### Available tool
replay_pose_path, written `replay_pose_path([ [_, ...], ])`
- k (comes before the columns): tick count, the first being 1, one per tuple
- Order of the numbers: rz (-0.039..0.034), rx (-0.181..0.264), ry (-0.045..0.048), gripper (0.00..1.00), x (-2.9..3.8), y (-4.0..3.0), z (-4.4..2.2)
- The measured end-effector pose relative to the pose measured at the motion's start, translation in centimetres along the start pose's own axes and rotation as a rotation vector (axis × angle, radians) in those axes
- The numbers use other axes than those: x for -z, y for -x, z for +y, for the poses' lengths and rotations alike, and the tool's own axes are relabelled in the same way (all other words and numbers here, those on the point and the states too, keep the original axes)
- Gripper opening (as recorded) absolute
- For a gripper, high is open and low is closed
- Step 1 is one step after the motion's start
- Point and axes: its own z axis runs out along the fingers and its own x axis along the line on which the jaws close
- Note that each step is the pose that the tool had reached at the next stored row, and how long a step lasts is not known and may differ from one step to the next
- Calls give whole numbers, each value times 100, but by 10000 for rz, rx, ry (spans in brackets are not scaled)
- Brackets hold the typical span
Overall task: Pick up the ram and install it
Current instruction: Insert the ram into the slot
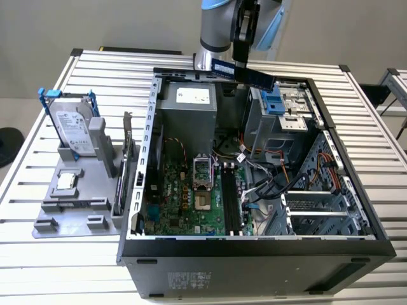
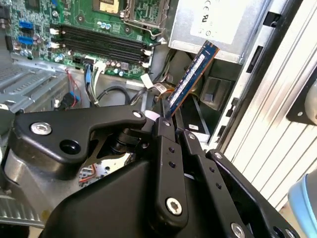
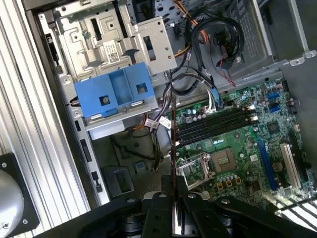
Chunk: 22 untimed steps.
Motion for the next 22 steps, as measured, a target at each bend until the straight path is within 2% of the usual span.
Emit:
replay_pose_path([
  [22,-99,-3068,-56,0,0,0,0],
])
